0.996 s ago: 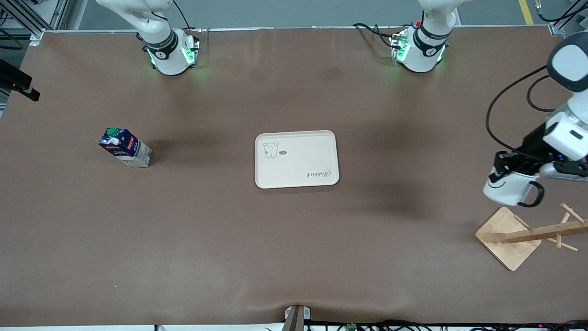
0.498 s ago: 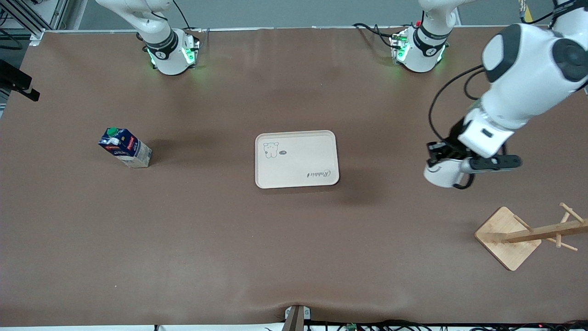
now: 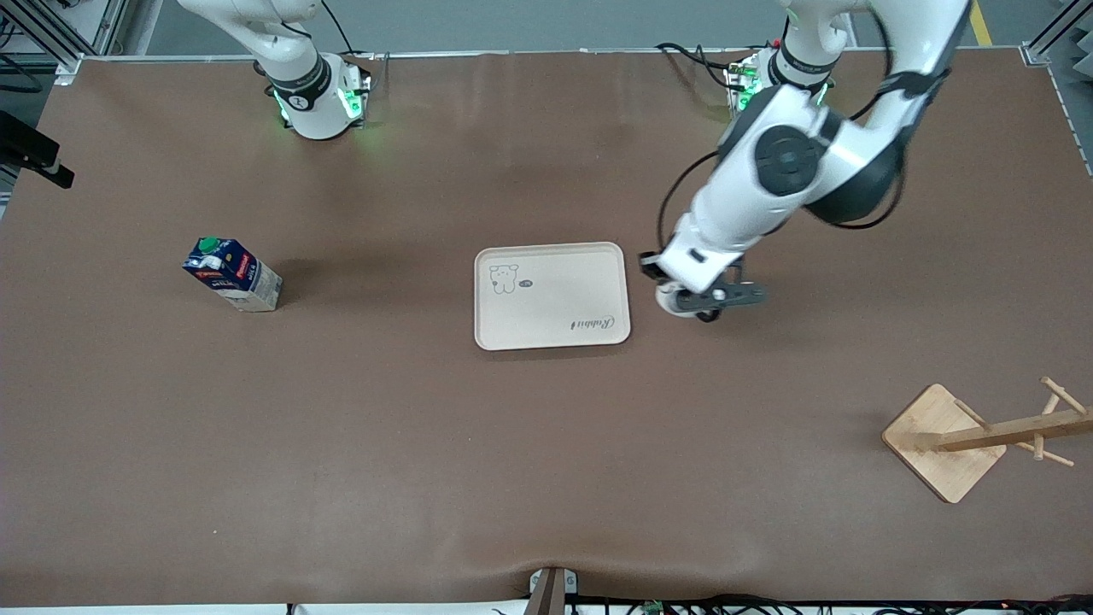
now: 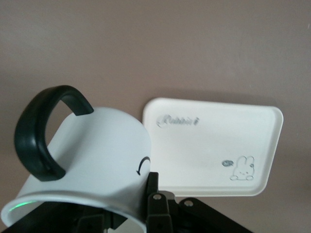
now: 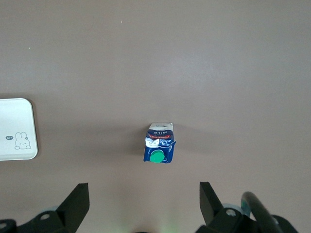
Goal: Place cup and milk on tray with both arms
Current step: 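Lower the mug onto the tray while the right gripper reaches the milk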
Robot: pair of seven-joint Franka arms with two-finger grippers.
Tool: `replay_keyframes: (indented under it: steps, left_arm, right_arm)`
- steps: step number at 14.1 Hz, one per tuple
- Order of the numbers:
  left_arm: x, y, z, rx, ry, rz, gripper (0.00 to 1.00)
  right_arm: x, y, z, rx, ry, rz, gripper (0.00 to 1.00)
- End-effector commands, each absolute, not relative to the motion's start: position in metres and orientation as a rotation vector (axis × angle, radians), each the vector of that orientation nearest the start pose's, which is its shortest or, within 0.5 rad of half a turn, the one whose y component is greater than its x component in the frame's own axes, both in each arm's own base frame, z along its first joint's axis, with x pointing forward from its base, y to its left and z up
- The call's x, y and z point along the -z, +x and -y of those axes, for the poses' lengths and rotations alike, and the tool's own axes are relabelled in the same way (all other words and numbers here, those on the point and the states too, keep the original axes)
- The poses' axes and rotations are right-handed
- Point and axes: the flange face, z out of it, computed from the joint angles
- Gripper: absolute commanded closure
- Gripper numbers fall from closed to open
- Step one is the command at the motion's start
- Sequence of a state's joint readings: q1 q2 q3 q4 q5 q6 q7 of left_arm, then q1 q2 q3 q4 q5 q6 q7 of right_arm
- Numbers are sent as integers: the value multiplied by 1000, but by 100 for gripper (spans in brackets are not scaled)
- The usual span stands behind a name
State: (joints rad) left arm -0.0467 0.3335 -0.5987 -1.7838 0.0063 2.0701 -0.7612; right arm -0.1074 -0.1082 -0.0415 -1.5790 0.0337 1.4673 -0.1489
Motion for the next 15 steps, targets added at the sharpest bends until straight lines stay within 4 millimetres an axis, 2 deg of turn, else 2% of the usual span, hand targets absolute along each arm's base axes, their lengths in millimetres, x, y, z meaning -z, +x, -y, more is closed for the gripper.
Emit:
replay_keyframes:
  steps: [1,2,5,7,11,12,13,15]
  left_arm:
    - [-367,514,413,-282,-3254,268,100]
    - [-353,507,427,-324,-3242,275,100]
    - [-319,499,441,-421,-3213,292,100]
    - [-296,483,457,-482,-3192,247,100]
    - [-254,474,462,-586,-3151,230,100]
    - [-250,474,466,-596,-3152,224,100]
    - [-243,473,467,-609,-3145,227,100]
    - [-229,472,467,-619,-3124,229,100]
  right_arm:
    - [-672,504,75,10,-3100,-17,0]
    - [-672,504,75,9,-3100,-17,0]
    - [-672,504,75,9,-3100,-17,0]
    - [-673,503,76,12,-3100,-19,0]
    - [-664,509,78,-11,-3098,-15,0]
    - [-652,517,78,-42,-3096,-9,0]
    - [-631,530,78,-108,-3093,-6,0]
    - [-629,534,78,-107,-3093,1,0]
